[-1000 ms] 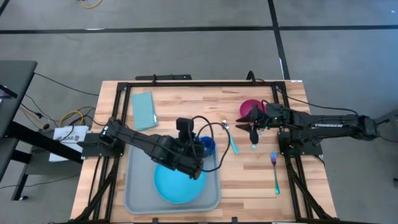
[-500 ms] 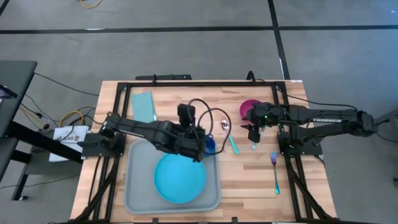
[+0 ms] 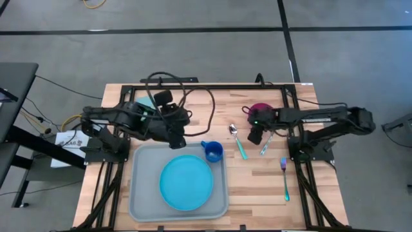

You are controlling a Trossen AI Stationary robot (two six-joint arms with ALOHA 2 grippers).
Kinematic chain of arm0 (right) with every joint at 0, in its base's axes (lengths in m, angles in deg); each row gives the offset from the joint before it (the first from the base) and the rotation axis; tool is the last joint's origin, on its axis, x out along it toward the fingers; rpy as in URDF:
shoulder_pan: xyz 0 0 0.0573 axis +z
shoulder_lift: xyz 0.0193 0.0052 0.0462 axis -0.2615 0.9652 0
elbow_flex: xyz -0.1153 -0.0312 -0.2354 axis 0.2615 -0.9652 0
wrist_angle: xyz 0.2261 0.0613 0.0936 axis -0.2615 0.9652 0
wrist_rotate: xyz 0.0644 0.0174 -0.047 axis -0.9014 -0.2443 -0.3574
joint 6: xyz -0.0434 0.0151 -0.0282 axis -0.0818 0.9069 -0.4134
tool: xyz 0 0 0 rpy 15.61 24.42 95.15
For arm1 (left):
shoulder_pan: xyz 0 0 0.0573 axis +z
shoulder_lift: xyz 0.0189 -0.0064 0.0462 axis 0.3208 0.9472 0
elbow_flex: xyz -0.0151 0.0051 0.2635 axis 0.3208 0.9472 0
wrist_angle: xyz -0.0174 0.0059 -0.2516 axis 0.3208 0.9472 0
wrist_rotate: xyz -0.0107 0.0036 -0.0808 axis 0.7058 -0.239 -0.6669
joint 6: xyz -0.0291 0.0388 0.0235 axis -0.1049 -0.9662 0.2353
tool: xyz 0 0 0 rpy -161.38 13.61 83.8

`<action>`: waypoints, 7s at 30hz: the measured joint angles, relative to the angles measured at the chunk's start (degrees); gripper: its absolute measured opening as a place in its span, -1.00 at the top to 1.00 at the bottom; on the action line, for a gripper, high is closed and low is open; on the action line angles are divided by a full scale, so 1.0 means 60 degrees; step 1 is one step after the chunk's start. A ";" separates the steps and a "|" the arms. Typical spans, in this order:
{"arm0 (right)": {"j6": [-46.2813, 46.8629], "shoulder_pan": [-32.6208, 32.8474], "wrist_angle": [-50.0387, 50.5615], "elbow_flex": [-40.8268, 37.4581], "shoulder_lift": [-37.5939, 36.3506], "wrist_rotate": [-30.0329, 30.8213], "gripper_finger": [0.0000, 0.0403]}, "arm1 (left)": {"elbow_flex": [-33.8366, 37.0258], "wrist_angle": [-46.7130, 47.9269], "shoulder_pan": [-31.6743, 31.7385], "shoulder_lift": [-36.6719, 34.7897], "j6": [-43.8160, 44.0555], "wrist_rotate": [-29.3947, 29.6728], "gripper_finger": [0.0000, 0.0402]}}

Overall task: Set up tray
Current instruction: Put the pink bowl on top of the blue plate on the gray serving tray

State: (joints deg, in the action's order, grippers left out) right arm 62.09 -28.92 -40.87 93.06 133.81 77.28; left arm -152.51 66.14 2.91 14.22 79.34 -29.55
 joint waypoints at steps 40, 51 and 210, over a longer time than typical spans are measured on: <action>-0.4549 0.5506 -0.3892 0.3624 0.0781 0.0001 0.99 | 0.0516 -0.0001 0.0664 0.0099 0.0510 0.3366 0.33; -0.5640 0.5941 -0.3004 0.6883 0.4409 -0.0569 0.99 | 0.0510 -0.0001 0.1857 0.0025 0.0590 0.2962 0.33; -0.2380 0.7023 -0.2698 -0.0948 -0.4307 0.4241 0.99 | 1.0491 -1.1311 -0.1526 0.0098 0.3050 -0.4706 1.00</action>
State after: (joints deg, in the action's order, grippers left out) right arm 47.81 13.22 -57.06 87.37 107.96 102.73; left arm -89.56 -1.72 -6.24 14.81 97.64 -57.79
